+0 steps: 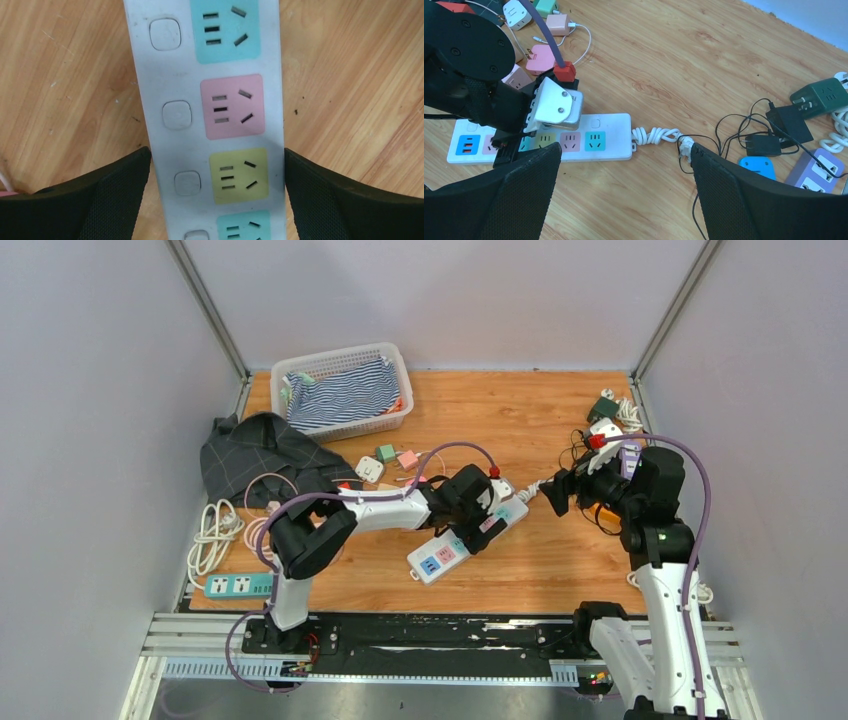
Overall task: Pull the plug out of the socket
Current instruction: Move the socket to the center of the board.
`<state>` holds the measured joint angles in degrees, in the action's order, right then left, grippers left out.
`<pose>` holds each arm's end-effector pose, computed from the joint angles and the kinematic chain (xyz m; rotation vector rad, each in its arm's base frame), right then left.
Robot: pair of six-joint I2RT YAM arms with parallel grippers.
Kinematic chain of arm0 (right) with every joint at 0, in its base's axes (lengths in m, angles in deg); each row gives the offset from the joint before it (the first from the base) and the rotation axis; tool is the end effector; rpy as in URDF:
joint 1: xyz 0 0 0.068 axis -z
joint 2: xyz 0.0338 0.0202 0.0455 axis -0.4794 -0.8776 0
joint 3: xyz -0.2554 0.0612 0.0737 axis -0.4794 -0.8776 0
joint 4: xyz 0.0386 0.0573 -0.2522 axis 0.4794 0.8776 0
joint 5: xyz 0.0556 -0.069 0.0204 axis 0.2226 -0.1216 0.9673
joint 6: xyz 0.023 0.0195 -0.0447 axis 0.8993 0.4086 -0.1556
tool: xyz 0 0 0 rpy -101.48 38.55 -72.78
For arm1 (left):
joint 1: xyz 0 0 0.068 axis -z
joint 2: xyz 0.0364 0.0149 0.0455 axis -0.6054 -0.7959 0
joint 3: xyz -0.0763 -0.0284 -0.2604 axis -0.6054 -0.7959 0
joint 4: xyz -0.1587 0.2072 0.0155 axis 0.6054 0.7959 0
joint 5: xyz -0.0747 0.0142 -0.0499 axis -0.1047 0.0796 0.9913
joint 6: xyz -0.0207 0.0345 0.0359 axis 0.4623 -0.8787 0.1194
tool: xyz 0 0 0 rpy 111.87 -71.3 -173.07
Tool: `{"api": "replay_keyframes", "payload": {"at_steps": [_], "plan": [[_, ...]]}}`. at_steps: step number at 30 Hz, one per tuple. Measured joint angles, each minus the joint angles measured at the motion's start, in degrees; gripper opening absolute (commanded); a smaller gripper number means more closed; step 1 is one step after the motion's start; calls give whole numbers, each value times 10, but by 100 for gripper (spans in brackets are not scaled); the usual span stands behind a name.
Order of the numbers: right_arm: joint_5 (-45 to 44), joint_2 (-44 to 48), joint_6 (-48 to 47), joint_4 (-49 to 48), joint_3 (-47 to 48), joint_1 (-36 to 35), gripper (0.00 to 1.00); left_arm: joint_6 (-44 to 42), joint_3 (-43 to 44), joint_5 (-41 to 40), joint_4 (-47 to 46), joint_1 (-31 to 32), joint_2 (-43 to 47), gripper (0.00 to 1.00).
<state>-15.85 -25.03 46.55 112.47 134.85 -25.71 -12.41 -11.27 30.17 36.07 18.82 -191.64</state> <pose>0.1555 0.0133 0.3485 -0.6285 1.7167 0.3595 0.2256 -0.3415 0.1619 1.1969 2.2455 -0.5355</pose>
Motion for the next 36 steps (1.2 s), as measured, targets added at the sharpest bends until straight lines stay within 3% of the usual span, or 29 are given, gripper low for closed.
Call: {"api": "replay_keyframes", "payload": {"at_steps": [3, 6, 8, 13, 17, 24, 30, 32, 36], "plan": [[0, -1, 0, 0, 0, 0, 100, -3, 1, 0, 3, 3, -3, 84], [0, -2, 0, 0, 0, 0, 100, 0, 16, -5, 20, 4, -11, 52], [0, -2, 0, 0, 0, 0, 100, 3, 33, -14, 29, 4, -19, 38], [-3, -2, 0, 0, 0, 0, 100, 19, 62, -25, 35, -10, -39, 19], [-4, -1, 0, 0, 0, 0, 100, 65, 104, -16, 34, -60, -67, 13], [-7, 2, 0, 0, 0, 0, 100, 164, 256, -56, 28, -165, -170, 19], [-9, 3, 0, 0, -5, 0, 100, 198, 316, -123, 45, -189, -207, 64], [-10, 3, 0, 0, -6, 0, 100, 199, 315, -126, 48, -189, -207, 74], [-12, 3, 0, 0, -6, 0, 100, 196, 291, -117, 40, -189, -188, 83]]}}
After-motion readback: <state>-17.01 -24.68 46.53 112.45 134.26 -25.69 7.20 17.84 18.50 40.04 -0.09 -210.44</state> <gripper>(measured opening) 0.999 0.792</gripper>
